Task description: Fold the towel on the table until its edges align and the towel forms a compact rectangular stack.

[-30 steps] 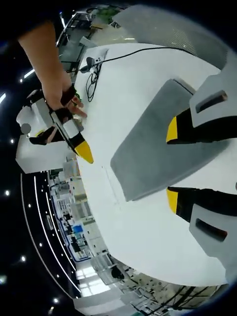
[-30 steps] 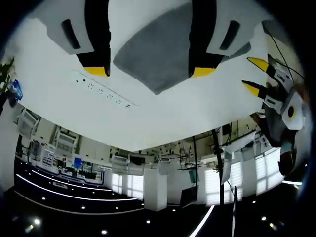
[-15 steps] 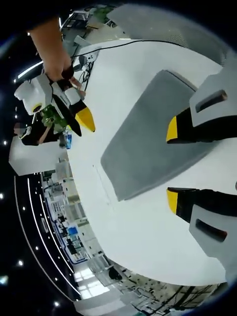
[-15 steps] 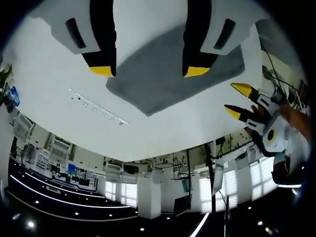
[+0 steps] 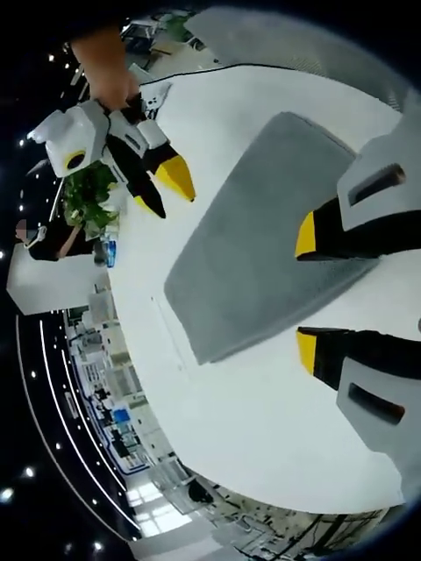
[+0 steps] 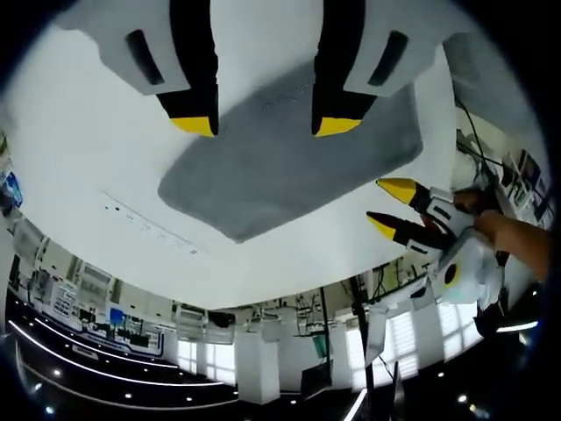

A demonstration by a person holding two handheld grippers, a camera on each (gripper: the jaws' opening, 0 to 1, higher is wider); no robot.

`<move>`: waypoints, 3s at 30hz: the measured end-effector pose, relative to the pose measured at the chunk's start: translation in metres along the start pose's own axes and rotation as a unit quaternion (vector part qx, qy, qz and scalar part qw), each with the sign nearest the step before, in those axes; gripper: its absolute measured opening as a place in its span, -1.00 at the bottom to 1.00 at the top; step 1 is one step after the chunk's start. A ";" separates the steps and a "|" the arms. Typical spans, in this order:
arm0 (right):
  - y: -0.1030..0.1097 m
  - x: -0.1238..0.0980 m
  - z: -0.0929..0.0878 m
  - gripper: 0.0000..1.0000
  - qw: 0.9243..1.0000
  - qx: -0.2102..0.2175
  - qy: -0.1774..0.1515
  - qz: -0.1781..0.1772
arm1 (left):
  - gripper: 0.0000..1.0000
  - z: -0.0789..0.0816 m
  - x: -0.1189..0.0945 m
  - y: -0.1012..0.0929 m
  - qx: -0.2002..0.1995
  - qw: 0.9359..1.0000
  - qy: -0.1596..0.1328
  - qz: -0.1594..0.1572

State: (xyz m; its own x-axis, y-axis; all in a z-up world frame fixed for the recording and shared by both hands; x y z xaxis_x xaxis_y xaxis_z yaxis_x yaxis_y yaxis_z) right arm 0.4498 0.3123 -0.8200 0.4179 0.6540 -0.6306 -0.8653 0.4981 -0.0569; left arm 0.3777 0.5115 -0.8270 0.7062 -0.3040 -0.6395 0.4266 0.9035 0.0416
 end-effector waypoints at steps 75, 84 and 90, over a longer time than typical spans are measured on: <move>-0.008 -0.053 -0.119 -0.55 0.998 -0.003 0.065 -0.003 | -0.80 -0.007 0.060 -0.107 -0.071 0.994 0.037 -0.076; -0.018 -0.078 -0.140 -0.55 0.997 -0.007 0.072 -0.011 | -0.80 -0.001 0.065 -0.142 -0.066 0.994 0.035 -0.083; -0.018 -0.095 -0.152 -0.56 0.997 -0.002 0.071 -0.017 | -0.80 0.003 0.070 -0.158 -0.056 0.994 0.037 -0.091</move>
State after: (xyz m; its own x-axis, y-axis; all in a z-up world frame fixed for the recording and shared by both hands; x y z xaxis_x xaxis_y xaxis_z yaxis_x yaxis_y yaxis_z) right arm 0.3839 0.1548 -0.8763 0.4028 0.5493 -0.7322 -0.8526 0.5162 -0.0817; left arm 0.3610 0.3466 -0.8760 0.5779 -0.4457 -0.6836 0.4740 0.8652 -0.1634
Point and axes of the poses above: the point that each gripper's makers call its tool centre point, and the gripper's own axes: x roughly forward along the fingers, y roughly to its left, z roughly out of its top, the point moved 5 cm from there along -x, roughly backward along the fingers, and after that the axes turned 8 degrees about -x, right-handed, at the moved point
